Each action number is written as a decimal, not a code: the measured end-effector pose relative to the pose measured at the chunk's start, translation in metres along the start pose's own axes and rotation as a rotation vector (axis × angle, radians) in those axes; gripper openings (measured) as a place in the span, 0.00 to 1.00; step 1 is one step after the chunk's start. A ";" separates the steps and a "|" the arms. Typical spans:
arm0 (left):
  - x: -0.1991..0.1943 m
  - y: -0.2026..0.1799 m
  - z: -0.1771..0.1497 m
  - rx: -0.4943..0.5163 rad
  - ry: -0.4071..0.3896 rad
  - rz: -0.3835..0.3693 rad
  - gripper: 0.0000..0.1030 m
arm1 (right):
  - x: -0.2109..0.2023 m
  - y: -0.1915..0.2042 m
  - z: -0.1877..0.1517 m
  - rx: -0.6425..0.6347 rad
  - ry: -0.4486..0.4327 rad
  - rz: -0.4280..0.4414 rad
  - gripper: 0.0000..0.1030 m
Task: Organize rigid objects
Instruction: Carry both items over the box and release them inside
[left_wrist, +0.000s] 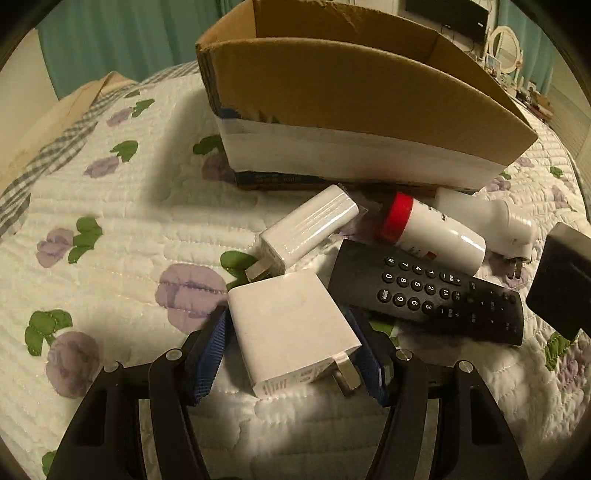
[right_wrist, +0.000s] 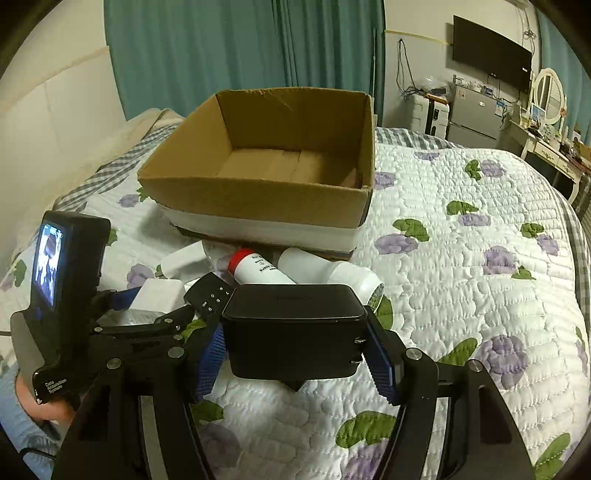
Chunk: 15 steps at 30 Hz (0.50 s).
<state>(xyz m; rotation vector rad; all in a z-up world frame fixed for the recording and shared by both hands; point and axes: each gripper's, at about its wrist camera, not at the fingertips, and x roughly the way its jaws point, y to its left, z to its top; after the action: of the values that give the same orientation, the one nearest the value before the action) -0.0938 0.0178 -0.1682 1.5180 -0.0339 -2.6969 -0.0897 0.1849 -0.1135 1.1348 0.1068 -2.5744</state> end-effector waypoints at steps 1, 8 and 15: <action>-0.001 0.000 0.000 0.001 -0.005 -0.004 0.62 | 0.001 0.000 0.000 0.000 0.001 -0.002 0.65; -0.036 -0.004 -0.013 0.059 -0.073 -0.032 0.55 | -0.012 0.000 0.000 -0.001 -0.028 -0.007 0.65; -0.100 0.001 -0.008 0.041 -0.206 -0.083 0.53 | -0.043 0.004 0.015 -0.018 -0.094 -0.009 0.65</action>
<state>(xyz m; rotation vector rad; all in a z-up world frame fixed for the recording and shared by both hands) -0.0353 0.0224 -0.0871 1.2715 -0.0336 -2.9254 -0.0718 0.1892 -0.0709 1.0071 0.1132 -2.6246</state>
